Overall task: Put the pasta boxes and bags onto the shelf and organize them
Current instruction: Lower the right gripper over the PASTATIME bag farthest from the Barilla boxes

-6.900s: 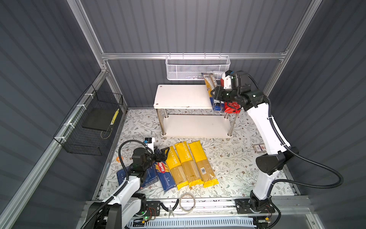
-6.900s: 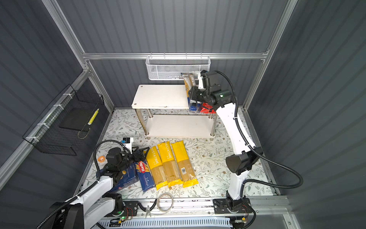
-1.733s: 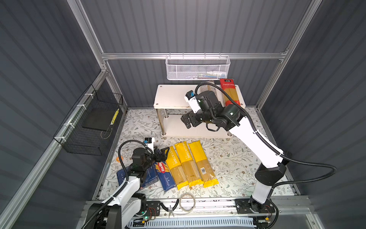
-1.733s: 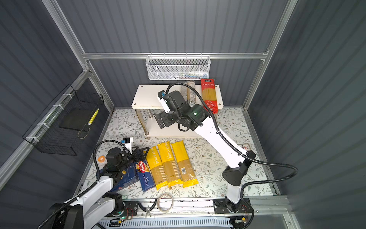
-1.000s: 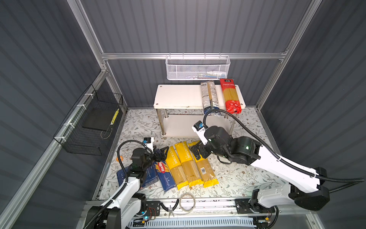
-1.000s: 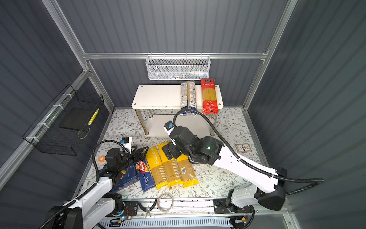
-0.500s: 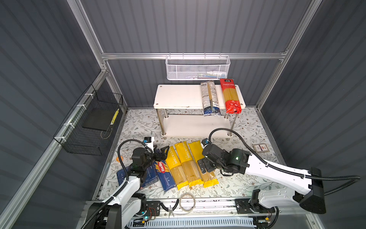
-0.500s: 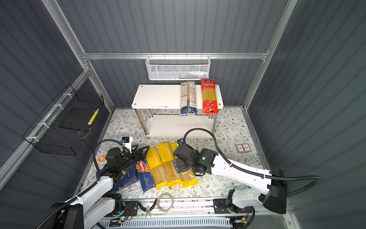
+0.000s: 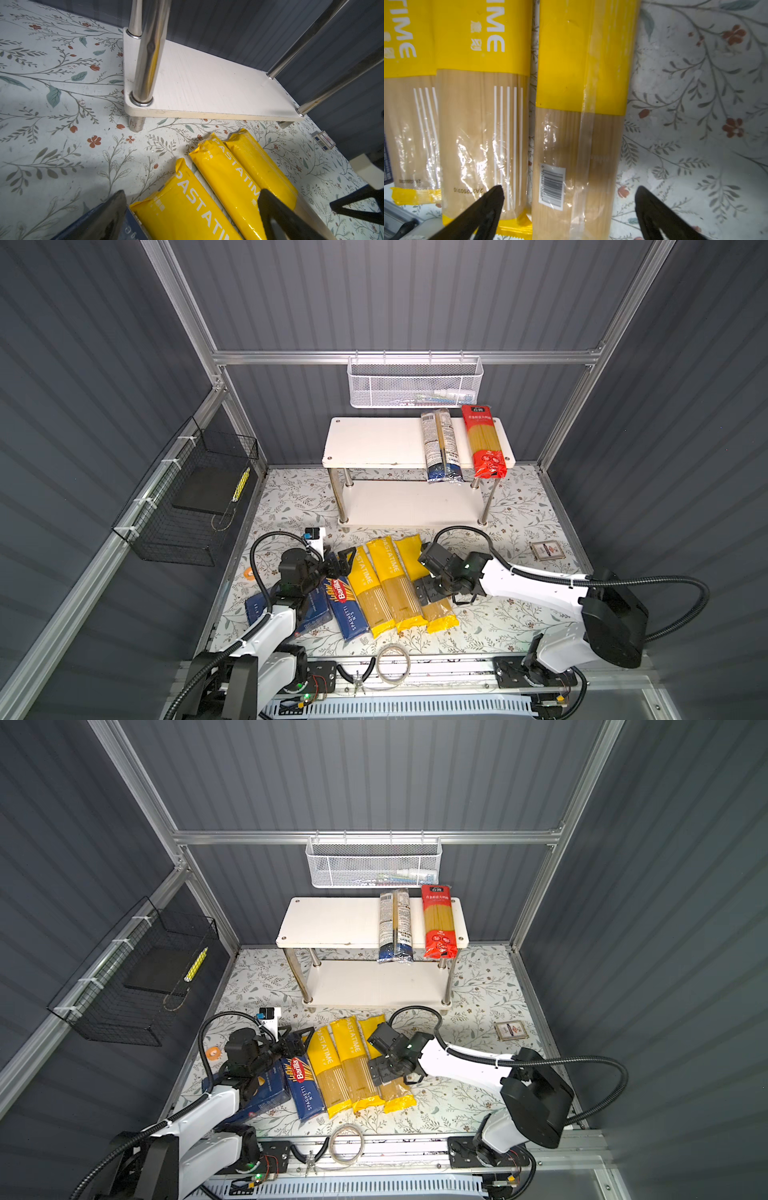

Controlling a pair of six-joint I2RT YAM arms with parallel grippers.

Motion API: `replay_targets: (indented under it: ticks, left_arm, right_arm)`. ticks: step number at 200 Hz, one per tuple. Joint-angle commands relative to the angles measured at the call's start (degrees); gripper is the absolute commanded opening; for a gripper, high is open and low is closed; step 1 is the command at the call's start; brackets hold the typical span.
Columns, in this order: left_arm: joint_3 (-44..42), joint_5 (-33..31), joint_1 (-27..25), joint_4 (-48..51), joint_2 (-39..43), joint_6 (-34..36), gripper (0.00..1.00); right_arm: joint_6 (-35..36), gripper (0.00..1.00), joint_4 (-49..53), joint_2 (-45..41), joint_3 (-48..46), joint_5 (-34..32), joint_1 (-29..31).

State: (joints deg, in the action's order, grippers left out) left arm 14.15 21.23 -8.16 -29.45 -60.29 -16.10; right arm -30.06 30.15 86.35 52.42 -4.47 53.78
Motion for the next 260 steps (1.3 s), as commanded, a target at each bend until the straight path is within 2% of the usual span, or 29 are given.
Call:
replay_targets:
  ticks: [1,37,89,176,222,260]
  left_arm:
    - [1.2,1.5,-0.3,-0.1,-0.5,1.3,1.0]
    - [0.6,1.7,-0.3,-0.8,0.1,0.5,1.0]
    - [1.2,2.7,-0.4,-0.4,-0.6,1.0,1.0]
    - [1.5,2.3,-0.4,0.6,0.6,1.2,1.0]
    - [1.5,3.1,-0.4,-0.6,-0.9,0.6,0.99]
    - [1.6,3.1,-0.4,-0.6,-1.1,0.5,1.0]
  right_arm:
    - [0.6,0.99,-1.4,0.8,0.7,0.4,0.0]
    - [-2.5,0.99,-4.3,-0.1,-2.0,-2.4,0.0]
    - [-1.3,0.99,-4.1,-0.8,-2.1,-6.8,0.0]
    - [-0.2,0.99,-10.2,3.9,-2.2,-0.2,0.3]
    - [-2.2,0.99,-8.2,4.2,-1.8,-3.9,0.8]
    - [-2.1,0.99,-8.2,3.7,-2.2,-2.6,0.8]
